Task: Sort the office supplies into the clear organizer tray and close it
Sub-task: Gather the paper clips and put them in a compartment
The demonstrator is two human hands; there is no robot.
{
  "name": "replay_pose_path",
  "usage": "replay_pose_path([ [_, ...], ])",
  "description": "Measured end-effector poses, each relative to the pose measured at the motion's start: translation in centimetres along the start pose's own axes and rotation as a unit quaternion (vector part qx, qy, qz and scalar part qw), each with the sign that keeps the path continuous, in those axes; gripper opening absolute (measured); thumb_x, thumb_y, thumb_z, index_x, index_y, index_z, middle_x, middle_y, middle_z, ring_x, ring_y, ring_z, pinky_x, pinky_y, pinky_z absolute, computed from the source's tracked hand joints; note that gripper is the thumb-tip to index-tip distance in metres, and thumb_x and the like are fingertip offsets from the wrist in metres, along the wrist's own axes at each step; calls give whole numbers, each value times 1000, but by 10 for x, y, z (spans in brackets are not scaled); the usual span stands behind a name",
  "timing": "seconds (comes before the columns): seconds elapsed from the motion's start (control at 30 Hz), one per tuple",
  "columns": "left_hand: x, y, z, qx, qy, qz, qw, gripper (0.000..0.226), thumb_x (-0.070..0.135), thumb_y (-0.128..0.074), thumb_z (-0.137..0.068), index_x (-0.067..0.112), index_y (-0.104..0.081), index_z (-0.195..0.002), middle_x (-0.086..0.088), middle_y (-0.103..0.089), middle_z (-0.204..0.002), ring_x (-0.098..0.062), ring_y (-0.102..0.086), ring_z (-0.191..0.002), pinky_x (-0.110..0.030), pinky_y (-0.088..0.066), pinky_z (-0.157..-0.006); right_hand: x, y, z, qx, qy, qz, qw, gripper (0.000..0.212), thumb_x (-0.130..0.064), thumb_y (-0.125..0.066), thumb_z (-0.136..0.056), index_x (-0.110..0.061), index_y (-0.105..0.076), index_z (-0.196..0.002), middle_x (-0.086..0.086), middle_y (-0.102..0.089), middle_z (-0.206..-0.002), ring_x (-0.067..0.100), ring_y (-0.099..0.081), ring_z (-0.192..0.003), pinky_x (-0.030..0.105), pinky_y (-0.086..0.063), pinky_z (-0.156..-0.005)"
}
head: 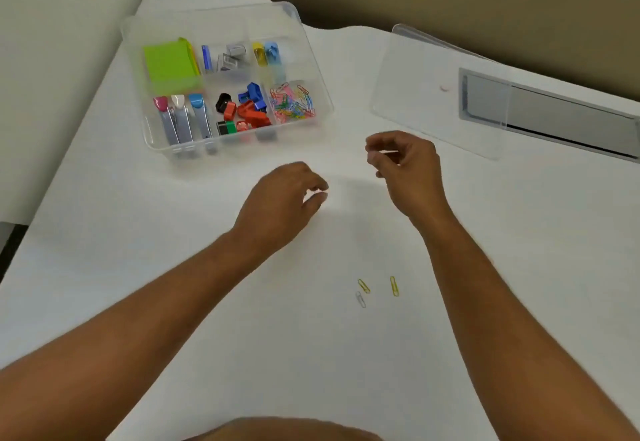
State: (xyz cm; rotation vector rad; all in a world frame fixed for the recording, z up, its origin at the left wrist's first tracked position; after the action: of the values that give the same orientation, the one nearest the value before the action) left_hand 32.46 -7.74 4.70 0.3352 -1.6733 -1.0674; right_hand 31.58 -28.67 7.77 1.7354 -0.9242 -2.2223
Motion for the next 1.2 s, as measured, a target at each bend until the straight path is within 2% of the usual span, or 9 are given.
replay_pose_path([
  [0.1,17,-47,56,-94,-11,4,996,23,37,-65,-99,25,-75,-116,8,-69,-108,-16,-67,-100,-33,-54,-81,56,38,67,1,-57,98,994,12,-18,-73,-91,-26,-76,-98,-16,-74,-89,-2,-66,-76,9,-47,-67],
  [0.2,39,-81,90,-140,-5,-13,990,30,38,-59,-102,26,-71,-127,8,-67,-121,-17,-61,-114,-32,-51,-89,106,44,122,-29,-105,147,983,14,-21,-78,-87,-23,-76,-101,-12,-72,-89,-1,-64,-74,22,-54,-75],
  [0.37,67,-99,111,-93,32,-3,995,34,23,-64,-99,21,-67,-133,5,-67,-125,-17,-62,-114,-29,-49,-95,124,20,163,-48,0,206,977,21,-16,-74,-89,-15,-73,-110,0,-70,-100,18,-66,-93,34,-54,-86],
  [0.5,77,-93,122,-12,148,85,985,29,22,-74,-93,24,-73,-122,11,-73,-107,-4,-68,-88,-21,-54,-84,120,11,164,-46,38,256,965,14,-3,-57,-86,-13,-60,-96,4,-64,-84,24,-60,-78,36,-51,-67],
  [0.57,81,-94,126,-1,213,151,965,22,24,-76,-91,25,-77,-113,15,-76,-96,0,-70,-83,-17,-55,-81,117,13,158,-52,49,272,960,16,1,-54,-83,-12,-50,-92,5,-59,-77,25,-55,-70,37,-48,-59],
  [0.67,88,-103,135,-3,270,246,931,18,26,-78,-89,24,-80,-106,12,-78,-84,1,-73,-78,-28,-61,-83,117,19,150,-80,31,204,975,20,2,-54,-79,-14,-47,-90,2,-58,-75,21,-54,-66,30,-41,-54],
  [0.8,98,-114,143,1,302,316,900,23,30,-76,-93,21,-79,-114,6,-80,-98,-9,-76,-83,-29,-63,-82,113,34,155,-109,-49,2,993,25,-10,-71,-78,-21,-54,-94,-2,-69,-76,12,-64,-65,23,-51,-62],
  [1.0,101,-120,159,30,356,566,743,21,22,-73,-96,6,-79,-109,-13,-79,-111,-26,-76,-102,-36,-60,-88,97,31,176,-164,-29,-134,977,34,-16,-79,-85,-14,-46,-91,-1,-78,-86,14,-75,-79,33,-59,-74],
  [1.2,82,-107,174,141,408,515,741,16,17,-76,-94,1,-76,-99,-12,-74,-87,-22,-75,-79,-33,-65,-76,104,16,168,-137,47,-18,989,18,-17,-74,-89,-24,-57,-91,-10,-71,-86,6,-70,-84,32,-59,-76],
])
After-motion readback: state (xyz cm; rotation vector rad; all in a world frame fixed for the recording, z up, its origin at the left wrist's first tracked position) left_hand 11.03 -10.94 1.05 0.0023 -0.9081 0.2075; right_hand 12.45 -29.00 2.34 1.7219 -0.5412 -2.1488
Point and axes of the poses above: each hand's wrist, its own z-axis away from the middle knuckle, its own y-axis out of the back of the hand, x = y × z, the point moved 5 cm from there along -z, towards the middle knuckle
